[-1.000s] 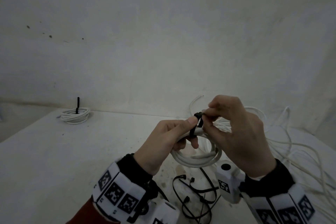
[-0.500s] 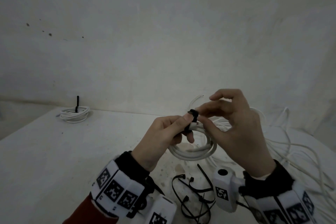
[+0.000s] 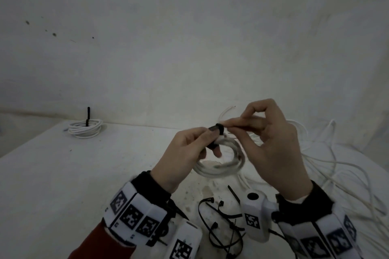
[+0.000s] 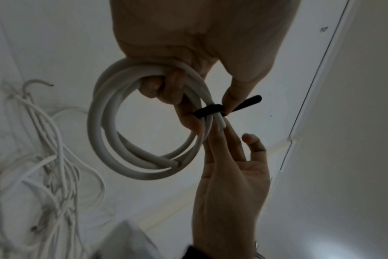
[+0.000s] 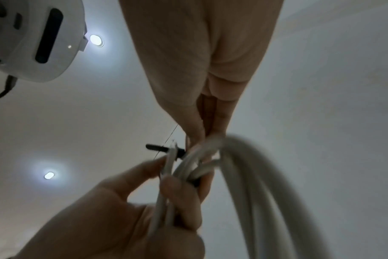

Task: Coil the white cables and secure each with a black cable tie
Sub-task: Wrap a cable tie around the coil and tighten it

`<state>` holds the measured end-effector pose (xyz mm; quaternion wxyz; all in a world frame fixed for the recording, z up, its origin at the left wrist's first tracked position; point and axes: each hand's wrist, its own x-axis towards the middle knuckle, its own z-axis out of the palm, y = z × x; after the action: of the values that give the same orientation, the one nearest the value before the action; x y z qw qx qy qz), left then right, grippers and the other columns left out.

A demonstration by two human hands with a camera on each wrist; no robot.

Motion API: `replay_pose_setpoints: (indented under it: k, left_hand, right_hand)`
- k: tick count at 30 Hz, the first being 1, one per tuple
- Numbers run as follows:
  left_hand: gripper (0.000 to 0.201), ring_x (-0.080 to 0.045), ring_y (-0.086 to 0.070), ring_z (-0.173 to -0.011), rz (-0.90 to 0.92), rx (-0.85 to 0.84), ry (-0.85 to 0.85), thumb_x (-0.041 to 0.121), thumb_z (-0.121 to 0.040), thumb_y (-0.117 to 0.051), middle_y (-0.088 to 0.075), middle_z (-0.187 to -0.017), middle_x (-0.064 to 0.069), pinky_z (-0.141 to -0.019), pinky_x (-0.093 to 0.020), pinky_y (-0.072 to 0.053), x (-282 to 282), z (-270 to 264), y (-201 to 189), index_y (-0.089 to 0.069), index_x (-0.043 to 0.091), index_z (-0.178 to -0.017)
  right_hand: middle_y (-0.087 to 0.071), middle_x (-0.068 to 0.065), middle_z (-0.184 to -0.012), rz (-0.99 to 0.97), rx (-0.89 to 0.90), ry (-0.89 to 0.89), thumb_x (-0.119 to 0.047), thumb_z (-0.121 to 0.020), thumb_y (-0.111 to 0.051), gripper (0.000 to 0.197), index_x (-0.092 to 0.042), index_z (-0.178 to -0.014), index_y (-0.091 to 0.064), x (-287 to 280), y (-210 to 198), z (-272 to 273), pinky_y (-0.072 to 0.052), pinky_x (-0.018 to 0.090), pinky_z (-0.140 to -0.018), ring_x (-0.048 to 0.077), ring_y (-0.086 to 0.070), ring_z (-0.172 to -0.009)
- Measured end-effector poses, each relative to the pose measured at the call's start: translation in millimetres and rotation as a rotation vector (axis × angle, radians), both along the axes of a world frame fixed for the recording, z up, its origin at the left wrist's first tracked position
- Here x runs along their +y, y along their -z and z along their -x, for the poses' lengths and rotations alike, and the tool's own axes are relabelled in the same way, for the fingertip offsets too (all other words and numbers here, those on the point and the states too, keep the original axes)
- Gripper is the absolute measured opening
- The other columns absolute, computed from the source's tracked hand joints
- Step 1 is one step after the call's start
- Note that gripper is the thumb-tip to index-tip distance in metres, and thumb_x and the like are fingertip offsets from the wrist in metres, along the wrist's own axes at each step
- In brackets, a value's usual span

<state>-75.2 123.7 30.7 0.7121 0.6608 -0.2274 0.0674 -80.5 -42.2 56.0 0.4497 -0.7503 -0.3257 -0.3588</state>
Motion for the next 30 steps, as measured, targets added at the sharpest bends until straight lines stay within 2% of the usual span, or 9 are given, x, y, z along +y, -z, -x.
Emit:
replay_pose_setpoints:
  k: [3, 7, 10, 14, 18, 21, 23, 26, 30]
  left_hand:
    - [0.022, -0.001, -0.060, -0.069, -0.129, -0.188, -0.250, 0.039, -0.087, -0.061, -0.069, -0.078, 0.007, -0.066, -0.011, -0.043, 13.0, -8.3, -0.7, -0.068, 0.019, -0.095]
    - [0.034, 0.001, -0.063, -0.087, -0.379, -0.485, -0.495, 0.047, -0.085, -0.054, -0.069, -0.094, 0.011, -0.074, -0.011, -0.046, 23.7, -13.9, 1.5, -0.063, 0.021, -0.106]
    - [0.036, 0.004, -0.062, -0.087, -0.420, -0.559, -0.529, 0.045, -0.086, -0.053, -0.067, -0.096, 0.016, -0.077, -0.010, -0.044, 22.1, -13.5, 1.9, -0.063, 0.019, -0.109]
    - [0.036, 0.003, -0.062, -0.086, -0.418, -0.620, -0.544, 0.044, -0.087, -0.053, -0.066, -0.094, 0.018, -0.075, -0.013, -0.046, 20.0, -12.0, 2.2, -0.064, 0.018, -0.110]
    - [0.038, 0.002, -0.063, -0.083, -0.403, -0.581, -0.553, 0.046, -0.086, -0.052, -0.068, -0.092, 0.013, -0.074, -0.012, -0.047, 19.3, -12.4, 3.4, -0.065, 0.017, -0.106]
    - [0.023, 0.009, -0.061, -0.076, -0.353, -0.500, -0.587, 0.041, -0.087, -0.054, -0.064, -0.080, 0.025, -0.065, -0.004, -0.041, 19.8, -14.6, 4.8, -0.066, 0.023, -0.096]
    - [0.006, 0.013, -0.060, -0.073, -0.300, -0.431, -0.578, 0.029, -0.089, -0.057, -0.063, -0.071, 0.031, -0.063, -0.002, -0.040, 21.6, -16.5, 4.4, -0.063, 0.030, -0.088]
    - [0.012, 0.006, -0.061, -0.066, -0.245, -0.340, -0.542, 0.028, -0.086, -0.056, -0.065, -0.067, 0.023, -0.060, -0.004, -0.039, 27.4, -20.3, 4.3, -0.067, 0.025, -0.084]
    - [0.013, 0.000, -0.054, -0.059, -0.222, -0.271, -0.492, 0.025, -0.089, -0.062, -0.060, -0.061, 0.019, -0.057, -0.009, -0.037, 36.2, -29.1, 7.6, -0.069, 0.016, -0.083]
  right_hand:
    - [-0.070, -0.014, -0.089, 0.046, 0.117, 0.140, -0.018, -0.089, -0.065, 0.007, -0.023, -0.090, -0.060, -5.5, -5.5, -1.1, -0.051, 0.020, -0.079, 0.001, -0.065, -0.088]
    - [-0.071, -0.005, -0.071, -0.001, 0.556, 0.018, -0.051, -0.087, -0.047, 0.043, -0.019, -0.075, -0.073, 8.3, -7.5, 5.7, -0.043, 0.013, -0.061, 0.002, -0.058, -0.060]
    - [-0.067, 0.006, -0.062, -0.132, 0.739, -0.204, -0.047, -0.087, -0.045, 0.051, -0.005, -0.079, -0.072, 22.0, -7.8, 12.9, -0.042, 0.020, -0.055, 0.014, -0.051, -0.052]
    - [-0.060, 0.004, -0.059, -0.242, 0.785, -0.302, -0.026, -0.094, -0.052, 0.032, -0.005, -0.074, -0.066, 28.3, -1.4, 13.1, -0.041, 0.024, -0.055, 0.014, -0.047, -0.050]
    - [-0.053, -0.007, -0.058, -0.243, 0.786, -0.305, -0.023, -0.093, -0.055, 0.030, -0.012, -0.066, -0.062, 27.7, 0.6, 12.1, -0.038, 0.018, -0.060, 0.006, -0.047, -0.056]
    - [-0.063, -0.007, -0.085, -0.122, 0.714, -0.193, -0.038, -0.087, -0.063, 0.029, -0.022, -0.063, -0.067, 29.7, 4.1, 14.0, -0.043, 0.019, -0.080, 0.010, -0.059, -0.084]
    - [-0.057, -0.002, -0.099, -0.065, 0.696, -0.141, -0.039, -0.086, -0.065, 0.026, -0.028, -0.063, -0.069, 33.0, 8.6, 16.7, -0.039, 0.025, -0.090, 0.010, -0.054, -0.098]
    - [-0.051, -0.004, -0.104, -0.051, 0.682, -0.119, -0.034, -0.086, -0.066, 0.025, -0.030, -0.061, -0.069, 38.2, 10.7, 21.1, -0.033, 0.017, -0.083, -0.003, -0.050, -0.099]
    - [-0.049, -0.008, -0.105, -0.027, 0.642, -0.105, -0.032, -0.087, -0.065, 0.026, -0.032, -0.061, -0.068, 40.6, 13.1, 21.2, -0.030, 0.017, -0.079, -0.001, -0.049, -0.103]
